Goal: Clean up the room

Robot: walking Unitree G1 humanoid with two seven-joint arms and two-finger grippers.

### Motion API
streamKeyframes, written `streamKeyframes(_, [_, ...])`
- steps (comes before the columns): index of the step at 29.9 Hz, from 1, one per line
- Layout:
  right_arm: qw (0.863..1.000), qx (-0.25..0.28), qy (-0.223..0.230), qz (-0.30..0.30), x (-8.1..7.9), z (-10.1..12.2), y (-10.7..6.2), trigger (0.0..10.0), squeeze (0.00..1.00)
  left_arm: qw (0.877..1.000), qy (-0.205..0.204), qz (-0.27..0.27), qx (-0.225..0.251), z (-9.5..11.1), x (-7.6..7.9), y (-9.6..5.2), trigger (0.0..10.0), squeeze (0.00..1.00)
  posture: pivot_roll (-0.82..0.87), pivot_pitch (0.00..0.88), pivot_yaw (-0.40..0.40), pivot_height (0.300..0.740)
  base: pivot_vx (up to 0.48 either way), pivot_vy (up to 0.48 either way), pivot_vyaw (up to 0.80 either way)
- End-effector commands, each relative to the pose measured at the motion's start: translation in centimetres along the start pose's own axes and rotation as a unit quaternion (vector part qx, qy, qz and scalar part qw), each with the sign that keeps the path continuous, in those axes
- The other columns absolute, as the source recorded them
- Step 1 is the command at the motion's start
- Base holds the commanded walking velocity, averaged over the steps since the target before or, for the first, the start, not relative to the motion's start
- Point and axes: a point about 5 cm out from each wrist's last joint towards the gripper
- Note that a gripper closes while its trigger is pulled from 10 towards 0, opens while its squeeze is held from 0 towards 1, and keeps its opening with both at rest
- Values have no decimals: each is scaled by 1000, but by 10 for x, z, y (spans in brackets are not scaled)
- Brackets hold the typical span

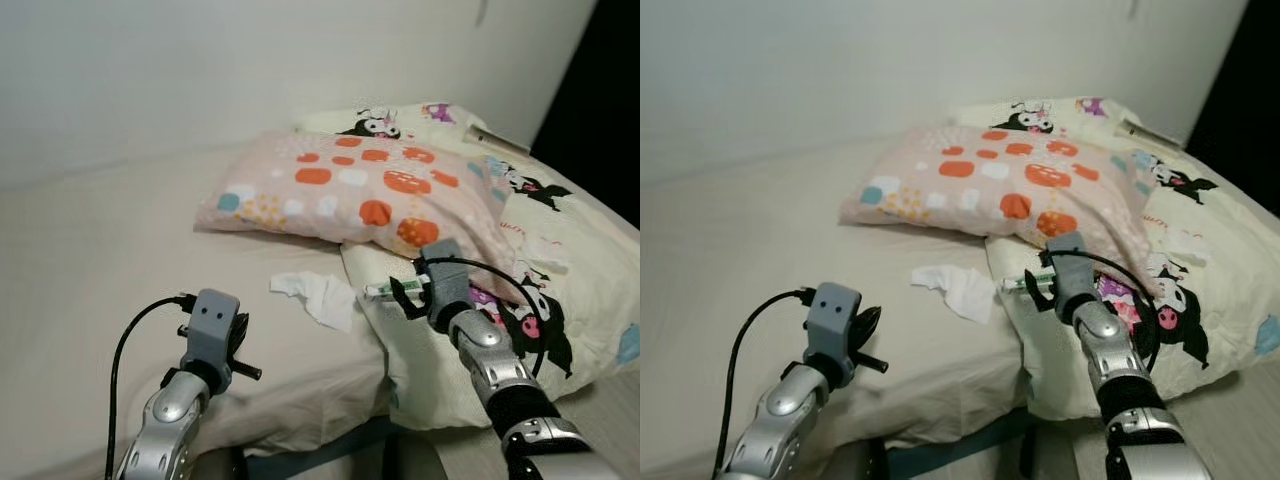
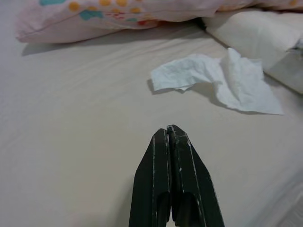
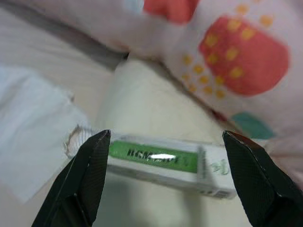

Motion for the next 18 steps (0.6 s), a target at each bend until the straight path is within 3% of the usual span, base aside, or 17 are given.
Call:
streamKeyframes(1, [1000, -12, -15, 1, 7, 4, 3, 10000, 1000, 1000, -9, -20, -10, 0, 1, -9, 10000, 0, 119, 272, -24, 578, 0, 0, 0])
streamKeyframes(2, [1000, -12, -15, 1, 7, 4, 3, 10000, 1000, 1000, -9, -20, -10, 0, 1, -9, 10000, 0, 119, 272, -24, 578, 0, 0, 0])
streamKeyframes(3, [1000, -17, -24, 4, 10, 8, 5, 10000, 498, 999, -16, -28, -9, 2, 3, -11, 10000, 0, 122, 275, -25, 578, 0, 0, 0])
streamKeyframes(4, [999, -22, -31, 12, 11, 10, 6, 10000, 349, 999, -20, -33, -8, 4, 5, -13, 10000, 0, 125, 276, -25, 578, 0, 0, 0])
streamKeyframes(6, [999, -22, -31, 12, 11, 10, 6, 10000, 349, 999, -20, -33, -8, 4, 5, -13, 10000, 0, 125, 276, -25, 578, 0, 0, 0])
streamKeyframes(7, [996, -35, -63, 45, 14, 16, 8, 10000, 0, 999, -38, -38, -8, 8, 6, -17, 10000, 0, 138, 287, -31, 578, 0, 0, 0])
streamKeyframes(12, [993, -42, -85, 72, 17, 20, 8, 10000, 0, 998, -50, -42, -7, 12, 7, -20, 10000, 0, 143, 289, -33, 578, 0, 0, 0])
streamKeyframes(14, [985, -52, -129, 105, 21, 24, 7, 10000, 0, 997, -62, -49, -6, 15, 8, -22, 10000, 0, 148, 296, -37, 578, 0, 0, 0])
streamKeyframes(18, [976, -62, -161, 133, 24, 26, 5, 10000, 0, 996, -71, -59, -6, 17, 10, -24, 10000, 0, 150, 297, -37, 578, 0, 0, 0])
Point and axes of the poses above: a point about 5 cm out from each wrist's last joint towards the gripper, its own y axis pointing out of the wrist towards the gripper, its own z axis along the axis of the wrist's last joint, x = y × z, and after that the axes turned 1 degree about y, right-handed
